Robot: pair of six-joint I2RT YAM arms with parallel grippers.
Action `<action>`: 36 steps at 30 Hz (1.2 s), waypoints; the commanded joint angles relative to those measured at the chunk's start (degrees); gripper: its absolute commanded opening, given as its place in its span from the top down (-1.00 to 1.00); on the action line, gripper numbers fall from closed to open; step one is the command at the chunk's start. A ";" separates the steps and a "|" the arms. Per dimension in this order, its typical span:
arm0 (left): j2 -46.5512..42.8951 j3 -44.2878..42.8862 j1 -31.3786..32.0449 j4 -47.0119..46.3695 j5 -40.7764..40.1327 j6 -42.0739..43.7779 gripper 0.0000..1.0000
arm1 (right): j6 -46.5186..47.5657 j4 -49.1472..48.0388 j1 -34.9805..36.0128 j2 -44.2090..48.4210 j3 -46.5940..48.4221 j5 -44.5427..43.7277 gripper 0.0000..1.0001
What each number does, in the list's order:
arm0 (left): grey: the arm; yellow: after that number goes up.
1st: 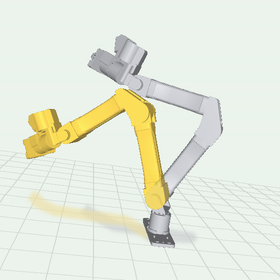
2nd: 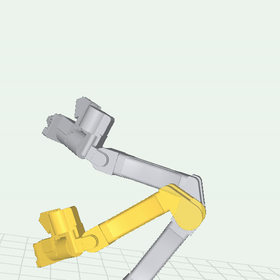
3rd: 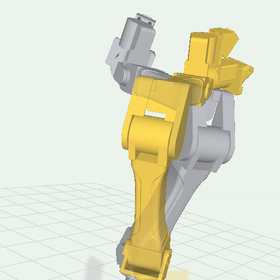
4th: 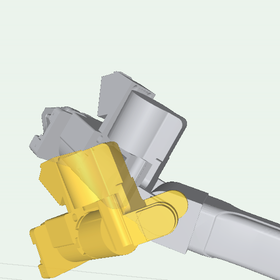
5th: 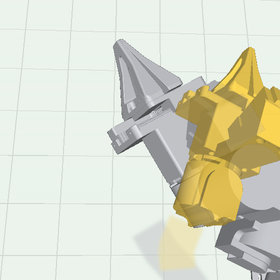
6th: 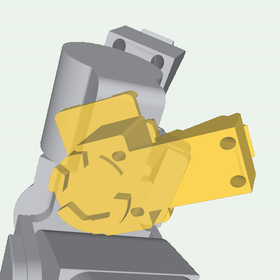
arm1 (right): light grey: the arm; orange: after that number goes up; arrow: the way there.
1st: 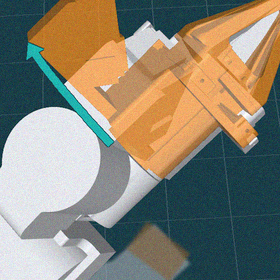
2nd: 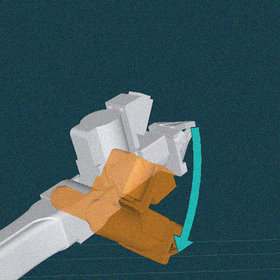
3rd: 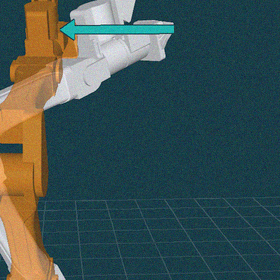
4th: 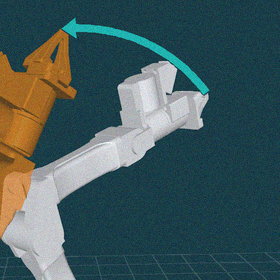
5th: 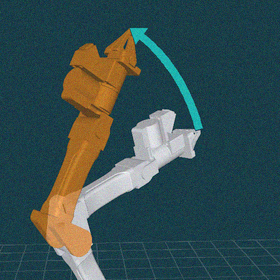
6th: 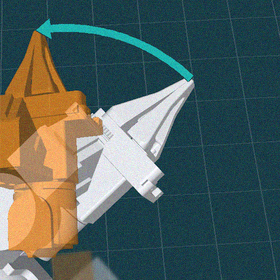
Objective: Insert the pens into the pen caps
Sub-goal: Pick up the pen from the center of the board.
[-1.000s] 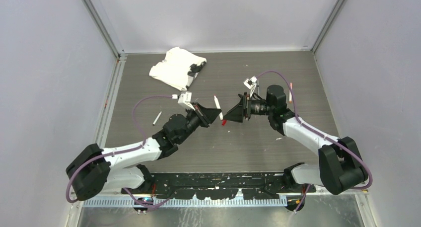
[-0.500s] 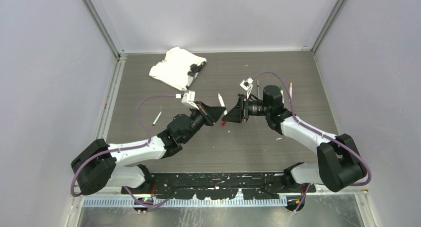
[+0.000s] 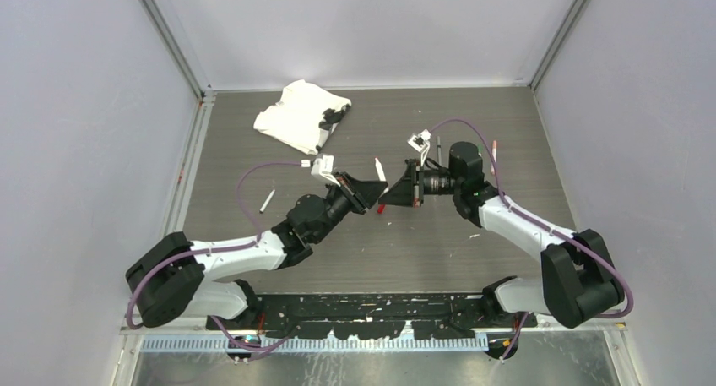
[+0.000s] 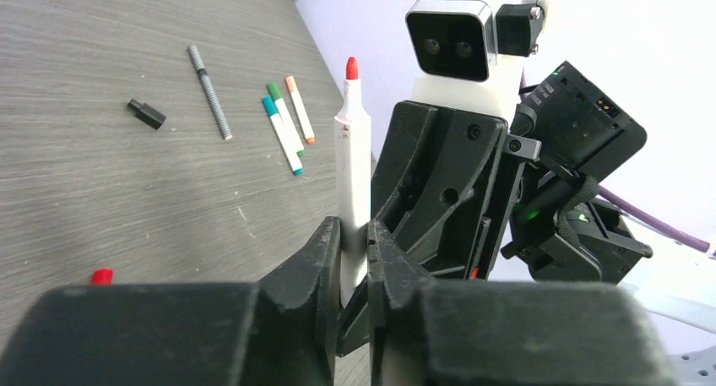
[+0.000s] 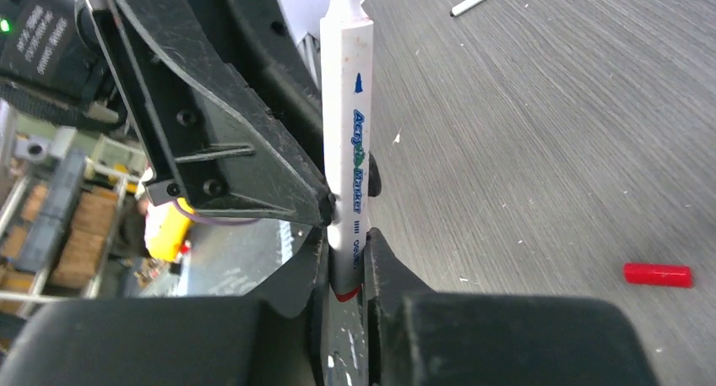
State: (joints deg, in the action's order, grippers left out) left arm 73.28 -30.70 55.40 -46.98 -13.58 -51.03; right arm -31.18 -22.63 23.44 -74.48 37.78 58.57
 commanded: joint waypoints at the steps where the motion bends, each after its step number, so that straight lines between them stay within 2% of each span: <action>1: -2.00 0.43 0.57 -7.39 2.95 1.64 0.52 | 5.76 3.96 0.05 1.97 4.95 6.05 0.98; 5: -8.18 3.61 0.15 -7.51 6.04 5.08 -0.16 | 19.57 20.37 -0.47 2.30 10.04 11.67 0.98; 6: -10.07 4.13 -0.22 -6.08 6.94 5.85 -0.27 | 22.67 24.82 -0.61 2.38 11.32 12.81 0.98; 8: -14.28 4.42 -1.24 -1.67 8.84 7.20 -0.42 | 29.29 32.85 -0.68 2.76 13.20 14.60 0.98; 11: -19.68 4.45 -2.85 3.87 11.14 8.42 -0.61 | 33.10 35.22 -0.79 3.95 13.60 15.74 0.98; 15: -21.63 3.70 -4.59 4.78 15.71 7.60 -0.64 | 35.28 36.39 -0.78 5.01 13.50 16.94 0.98; 20: -17.60 0.61 -5.12 5.28 18.54 5.10 -0.55 | 37.69 38.78 -0.83 5.37 13.90 17.90 0.98; 32: -7.45 -3.24 -5.12 -2.02 22.63 -0.91 0.04 | 38.30 39.72 -0.83 5.57 14.21 16.90 0.98; 34: -6.30 -3.26 -5.12 -2.82 22.79 -1.58 0.28 | 38.30 39.86 -0.79 5.55 14.16 16.72 0.98; 36: -5.37 -3.46 -5.12 -3.47 23.06 -1.98 0.65 | 38.29 39.99 -0.78 5.49 14.16 16.47 0.98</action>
State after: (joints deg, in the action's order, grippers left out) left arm 66.63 -32.03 50.50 -45.54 7.81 -51.46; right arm 6.00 17.26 22.74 -70.74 49.41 74.67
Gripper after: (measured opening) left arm 0.319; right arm 0.223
